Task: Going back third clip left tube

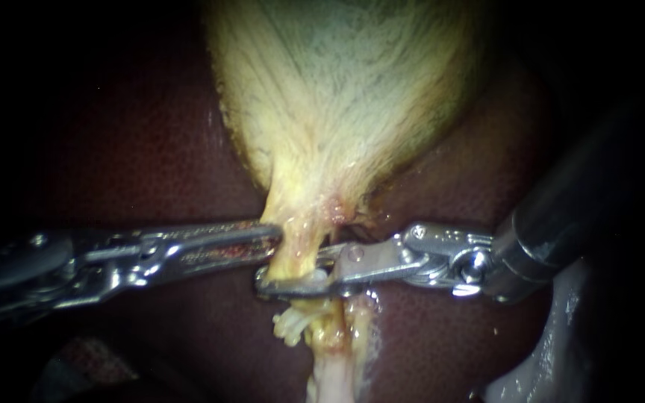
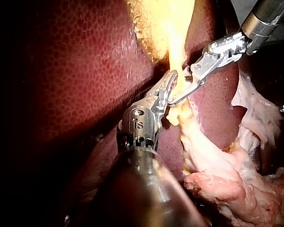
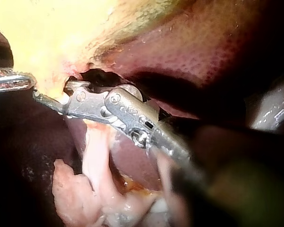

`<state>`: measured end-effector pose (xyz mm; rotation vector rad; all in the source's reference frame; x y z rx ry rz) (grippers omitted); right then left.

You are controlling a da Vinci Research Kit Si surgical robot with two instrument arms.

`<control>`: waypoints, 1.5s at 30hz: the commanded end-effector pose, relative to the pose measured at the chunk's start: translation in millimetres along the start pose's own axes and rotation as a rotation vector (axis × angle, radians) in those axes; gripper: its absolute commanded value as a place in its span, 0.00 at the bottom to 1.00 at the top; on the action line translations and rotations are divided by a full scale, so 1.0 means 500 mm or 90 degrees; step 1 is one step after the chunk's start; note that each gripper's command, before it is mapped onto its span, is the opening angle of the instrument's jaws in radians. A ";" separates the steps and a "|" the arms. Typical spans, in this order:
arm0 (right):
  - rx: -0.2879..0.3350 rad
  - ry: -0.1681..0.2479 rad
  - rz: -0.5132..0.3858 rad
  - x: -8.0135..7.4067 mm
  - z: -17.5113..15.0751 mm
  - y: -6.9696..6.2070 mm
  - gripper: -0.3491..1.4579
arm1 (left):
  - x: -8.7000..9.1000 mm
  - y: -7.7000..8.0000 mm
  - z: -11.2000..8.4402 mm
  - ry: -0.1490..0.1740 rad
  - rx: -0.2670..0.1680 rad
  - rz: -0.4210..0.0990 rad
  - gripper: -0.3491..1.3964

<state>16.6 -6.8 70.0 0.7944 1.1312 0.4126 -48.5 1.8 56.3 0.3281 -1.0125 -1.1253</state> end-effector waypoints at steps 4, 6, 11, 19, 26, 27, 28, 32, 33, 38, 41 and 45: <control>0.000 0.000 0.000 0.0000 0.0000 0.0000 0.00 | 0.0000 -0.0001 -0.0001 0.000 0.000 0.000 0.17; 0.000 0.000 0.000 0.0000 0.0000 0.0000 0.00 | 0.0000 -0.0001 -0.0001 0.000 0.000 0.000 0.17; 0.000 0.000 0.000 0.0000 0.0000 -0.0001 0.00 | -0.0001 -0.0001 -0.0001 0.000 0.000 0.000 0.17; 0.000 0.000 0.004 0.0003 0.0005 -0.0012 0.34 | -0.0001 -0.0001 -0.0002 0.000 0.000 0.000 0.17; -0.003 0.000 -0.001 0.0000 0.0022 -0.0010 0.49 | -0.0002 -0.0002 -0.0002 0.000 0.000 0.000 0.17; -0.004 0.000 -0.001 -0.0002 0.0025 -0.0010 0.49 | -0.0002 -0.0003 -0.0002 -0.002 0.000 0.000 0.17; -0.004 0.000 -0.006 -0.0006 0.0028 -0.0010 0.50 | -0.0002 -0.0003 -0.0003 -0.002 0.000 0.000 0.17; -0.006 -0.002 -0.023 -0.0019 0.0038 -0.0011 0.51 | -0.0002 -0.0004 -0.0003 -0.002 0.000 -0.001 0.17; -0.006 -0.003 -0.028 -0.0021 0.0039 -0.0011 0.51 | -0.0002 -0.0004 -0.0003 -0.002 0.000 -0.001 0.17; -0.006 -0.003 -0.036 -0.0025 0.0035 -0.0011 0.52 | -0.0003 -0.0004 -0.0005 -0.002 0.001 -0.001 0.16; -0.006 -0.004 -0.040 -0.0032 0.0019 -0.0012 0.52 | -0.0004 -0.0004 -0.0009 -0.003 0.002 -0.001 0.16; -0.016 -0.001 -0.045 -0.0045 -0.0011 -0.0010 0.52 | -0.0006 -0.0006 -0.0011 -0.003 0.002 -0.001 0.16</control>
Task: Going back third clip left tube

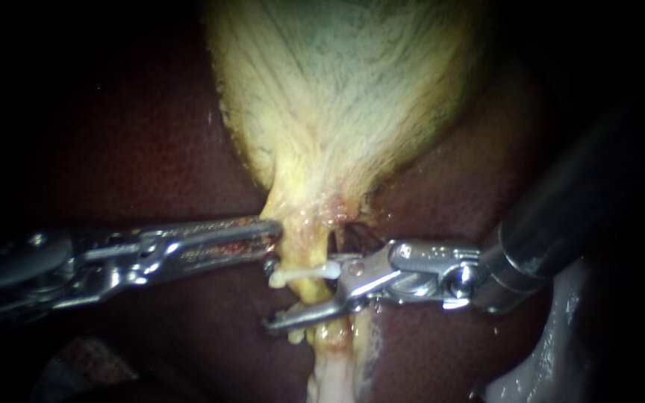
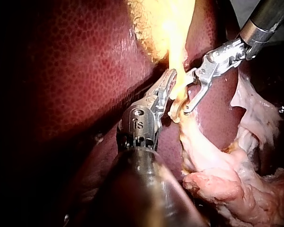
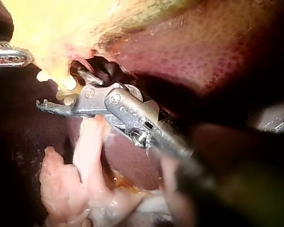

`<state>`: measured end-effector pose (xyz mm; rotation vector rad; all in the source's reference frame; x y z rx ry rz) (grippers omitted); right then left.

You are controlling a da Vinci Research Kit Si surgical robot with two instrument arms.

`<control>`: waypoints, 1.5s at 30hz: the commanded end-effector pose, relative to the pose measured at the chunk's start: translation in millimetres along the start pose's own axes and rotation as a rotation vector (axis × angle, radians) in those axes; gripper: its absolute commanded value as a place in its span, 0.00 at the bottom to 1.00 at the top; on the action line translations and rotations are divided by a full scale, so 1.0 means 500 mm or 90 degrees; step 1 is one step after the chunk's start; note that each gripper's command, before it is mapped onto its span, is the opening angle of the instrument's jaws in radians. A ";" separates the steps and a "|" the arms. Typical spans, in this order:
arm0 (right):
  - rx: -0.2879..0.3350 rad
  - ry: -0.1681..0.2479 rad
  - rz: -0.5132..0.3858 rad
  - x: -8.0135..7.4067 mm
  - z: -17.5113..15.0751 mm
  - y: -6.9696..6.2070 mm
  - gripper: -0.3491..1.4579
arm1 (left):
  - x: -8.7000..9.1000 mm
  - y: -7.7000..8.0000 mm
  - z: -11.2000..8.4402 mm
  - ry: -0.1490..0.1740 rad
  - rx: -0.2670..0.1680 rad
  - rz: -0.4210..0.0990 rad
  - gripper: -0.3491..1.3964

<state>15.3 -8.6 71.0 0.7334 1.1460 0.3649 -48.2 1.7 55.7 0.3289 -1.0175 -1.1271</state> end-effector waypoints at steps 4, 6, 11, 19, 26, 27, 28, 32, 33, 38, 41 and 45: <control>-0.014 0.003 -0.004 -0.0013 -0.0030 0.0004 0.52 | 0.0000 -0.0001 0.0000 0.000 0.000 0.000 0.16; -0.022 0.004 -0.008 -0.0019 -0.0043 0.0005 0.52 | 0.0000 0.0000 0.0000 0.000 0.000 0.000 0.16; -0.034 0.006 -0.019 -0.0027 -0.0087 0.0009 0.52 | 0.0000 0.0002 0.0001 0.000 0.001 0.000 0.16; -0.029 0.004 -0.044 -0.0002 -0.0178 -0.0007 0.52 | 0.0001 0.0003 0.0001 0.000 0.001 0.000 0.16; -0.039 -0.001 -0.108 0.0031 -0.0268 -0.0029 0.52 | 0.0002 0.0008 0.0005 0.000 0.001 0.001 0.16; -0.041 -0.002 -0.113 0.0036 -0.0277 -0.0032 0.52 | 0.0002 0.0008 0.0006 0.000 0.001 0.001 0.16; -0.042 -0.003 -0.122 0.0040 -0.0287 -0.0034 0.52 | 0.0003 0.0008 0.0006 0.000 0.001 0.001 0.16; -0.039 -0.006 -0.153 0.0060 -0.0329 -0.0044 0.52 | 0.0003 0.0008 0.0007 0.000 0.001 0.001 0.16; -0.038 -0.006 -0.156 0.0064 -0.0336 -0.0046 0.52 | 0.0004 0.0008 0.0008 0.000 0.001 0.001 0.16; -0.044 -0.007 -0.165 0.0078 -0.0356 -0.0057 0.52 | 0.0006 0.0008 0.0012 -0.001 0.000 0.001 0.16; -0.048 -0.008 -0.168 0.0079 -0.0356 -0.0060 0.52 | 0.0007 0.0008 0.0014 -0.001 0.000 0.001 0.16; -0.048 -0.008 -0.168 0.0077 -0.0358 -0.0062 0.52 | 0.0014 0.0010 0.0025 -0.001 0.002 0.002 0.16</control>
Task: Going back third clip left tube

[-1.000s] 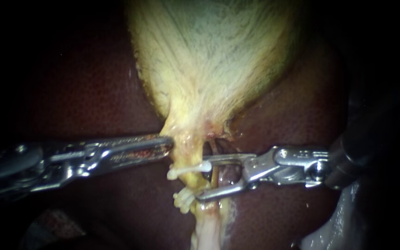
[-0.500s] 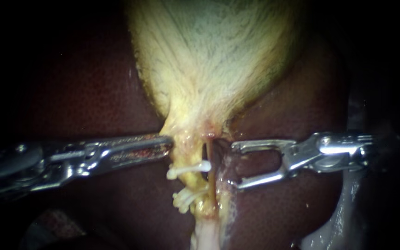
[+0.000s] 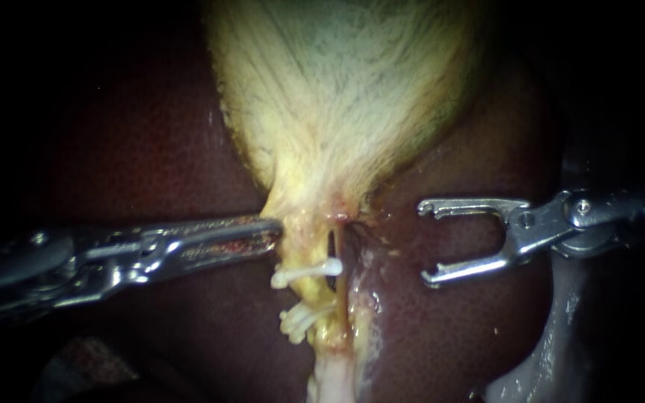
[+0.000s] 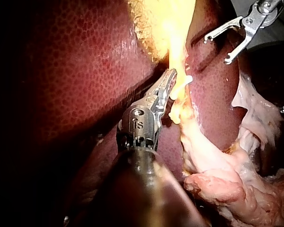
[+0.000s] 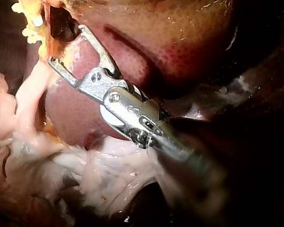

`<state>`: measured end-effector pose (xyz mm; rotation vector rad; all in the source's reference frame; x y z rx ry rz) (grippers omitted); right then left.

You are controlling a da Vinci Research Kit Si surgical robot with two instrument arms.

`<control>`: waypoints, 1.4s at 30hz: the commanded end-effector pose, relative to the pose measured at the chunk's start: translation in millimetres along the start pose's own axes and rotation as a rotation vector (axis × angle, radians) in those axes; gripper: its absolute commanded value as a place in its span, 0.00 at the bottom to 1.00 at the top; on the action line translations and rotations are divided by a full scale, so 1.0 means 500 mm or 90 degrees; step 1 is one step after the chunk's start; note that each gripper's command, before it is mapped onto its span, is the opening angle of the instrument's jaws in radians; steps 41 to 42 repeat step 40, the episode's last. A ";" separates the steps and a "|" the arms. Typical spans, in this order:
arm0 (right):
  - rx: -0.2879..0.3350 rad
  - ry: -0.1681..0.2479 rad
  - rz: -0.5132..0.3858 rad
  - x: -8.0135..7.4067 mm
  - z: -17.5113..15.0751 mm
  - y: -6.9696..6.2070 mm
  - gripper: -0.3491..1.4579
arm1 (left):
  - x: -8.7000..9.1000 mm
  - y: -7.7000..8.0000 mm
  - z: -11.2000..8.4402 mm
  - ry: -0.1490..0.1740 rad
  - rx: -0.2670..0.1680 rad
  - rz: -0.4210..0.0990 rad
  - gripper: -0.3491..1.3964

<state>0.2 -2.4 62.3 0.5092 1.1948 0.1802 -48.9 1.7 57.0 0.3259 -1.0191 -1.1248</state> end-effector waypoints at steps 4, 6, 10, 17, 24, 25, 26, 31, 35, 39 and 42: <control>0.000 -0.001 0.000 -0.0003 -0.0004 -0.0001 0.52 | 0.0018 0.0001 0.0024 -0.001 0.002 0.003 0.17; 0.000 -0.001 0.000 -0.0003 -0.0004 -0.0001 0.52 | 0.0028 0.0003 0.0038 0.005 0.001 0.005 0.17; 0.000 -0.001 0.000 -0.0002 -0.0004 -0.0002 0.52 | 0.0039 0.0003 0.0068 0.011 0.000 0.007 0.17; 0.000 -0.001 0.000 -0.0002 -0.0006 -0.0006 0.52 | 0.0037 0.0006 0.0093 0.011 0.000 0.007 0.17; 0.000 -0.001 0.000 -0.0001 -0.0009 -0.0009 0.52 | 0.0041 0.0005 0.0102 0.013 0.000 0.008 0.17; 0.000 -0.001 0.000 -0.0001 -0.0009 -0.0009 0.52 | 0.0042 0.0005 0.0102 0.013 0.000 0.008 0.17; 0.000 -0.001 0.000 -0.0001 -0.0009 -0.0010 0.52 | 0.0042 0.0005 0.0101 0.013 0.000 0.008 0.17; 0.000 -0.001 0.000 -0.0001 -0.0010 -0.0012 0.52 | 0.0042 0.0005 0.0101 0.013 0.000 0.008 0.17; 0.000 -0.001 0.000 0.0000 -0.0010 -0.0012 0.52 | 0.0041 0.0004 0.0099 0.013 0.000 0.008 0.17; 0.000 -0.001 0.000 -0.0001 -0.0010 -0.0012 0.52 | 0.0041 0.0004 0.0099 0.013 0.000 0.008 0.17; 0.000 -0.001 0.000 -0.0001 -0.0011 -0.0012 0.52 | 0.0041 0.0004 0.0099 0.013 0.000 0.008 0.17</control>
